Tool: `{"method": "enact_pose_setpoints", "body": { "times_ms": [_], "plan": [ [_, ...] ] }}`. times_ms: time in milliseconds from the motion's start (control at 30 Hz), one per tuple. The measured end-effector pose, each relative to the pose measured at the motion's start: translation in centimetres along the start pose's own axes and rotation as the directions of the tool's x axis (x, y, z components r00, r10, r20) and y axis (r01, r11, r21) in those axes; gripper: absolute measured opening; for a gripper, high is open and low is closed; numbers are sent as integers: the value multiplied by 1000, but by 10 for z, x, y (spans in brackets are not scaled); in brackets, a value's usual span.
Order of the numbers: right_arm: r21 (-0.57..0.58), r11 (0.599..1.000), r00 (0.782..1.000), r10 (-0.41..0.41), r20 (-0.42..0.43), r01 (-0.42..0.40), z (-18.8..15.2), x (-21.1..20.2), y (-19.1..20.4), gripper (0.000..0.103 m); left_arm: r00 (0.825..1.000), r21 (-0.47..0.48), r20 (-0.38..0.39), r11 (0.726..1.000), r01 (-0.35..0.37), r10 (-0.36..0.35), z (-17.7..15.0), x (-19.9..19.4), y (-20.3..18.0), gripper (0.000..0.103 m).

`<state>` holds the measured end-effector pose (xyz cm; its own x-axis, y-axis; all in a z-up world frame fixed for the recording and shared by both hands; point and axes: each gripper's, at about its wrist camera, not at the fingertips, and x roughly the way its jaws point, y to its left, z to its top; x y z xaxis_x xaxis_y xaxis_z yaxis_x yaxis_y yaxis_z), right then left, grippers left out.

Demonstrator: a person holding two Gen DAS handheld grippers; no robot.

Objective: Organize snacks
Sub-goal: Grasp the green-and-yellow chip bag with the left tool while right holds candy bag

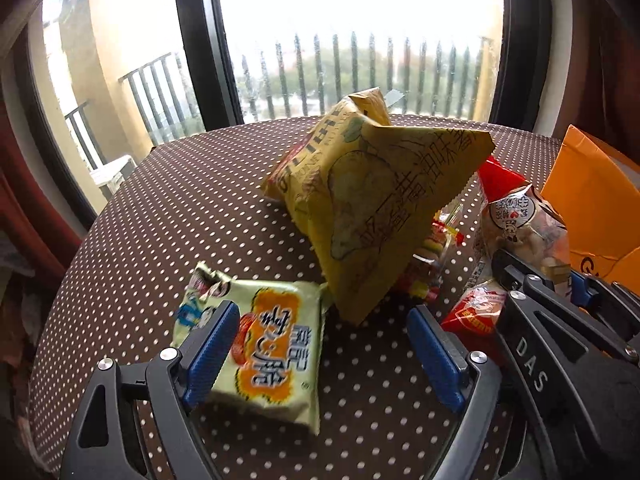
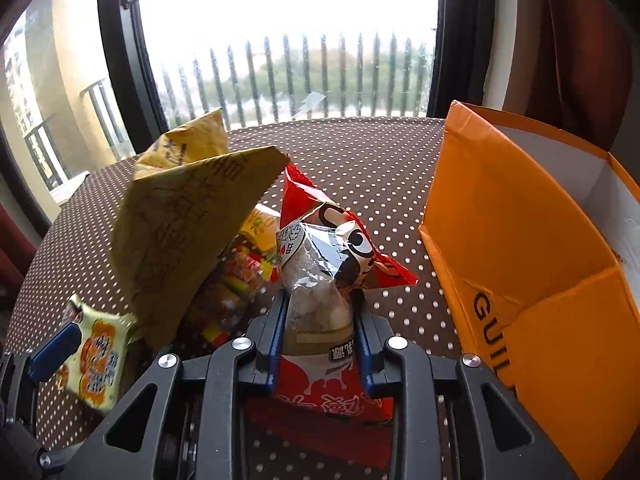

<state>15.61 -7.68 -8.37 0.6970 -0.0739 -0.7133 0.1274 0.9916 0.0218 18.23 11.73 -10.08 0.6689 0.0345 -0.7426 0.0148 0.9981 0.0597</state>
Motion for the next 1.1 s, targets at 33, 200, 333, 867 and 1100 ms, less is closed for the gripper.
{"method": "enact_pose_setpoints", "body": {
  "times_ms": [33, 200, 333, 867, 1100],
  "plan": [
    [0, 1000, 1000, 7, 4, -7, -2, -3, 1, 32, 1000, -4, 0, 1000, -4, 4, -3, -2, 2, 87],
    [-21, 1000, 1000, 16, 16, -16, -9, -8, 10, 32, 1000, -12, 20, 1000, -22, 22, -13, -12, 10, 87],
    [-31, 999, 1000, 28, 14, -28, -13, -11, 16, 32, 999, -25, 32, 999, -34, 35, -19, -17, 19, 87],
    [-39, 999, 1000, 0, -17, 0, -8, 0, 16, 32, 1000, -63, 9, 998, -23, 24, -18, 4, 32, 96],
    [-39, 999, 1000, 1, -23, -2, -9, 2, 18, 32, 999, -36, -10, 998, -42, 42, -17, 14, 26, 102]
  ]
}}
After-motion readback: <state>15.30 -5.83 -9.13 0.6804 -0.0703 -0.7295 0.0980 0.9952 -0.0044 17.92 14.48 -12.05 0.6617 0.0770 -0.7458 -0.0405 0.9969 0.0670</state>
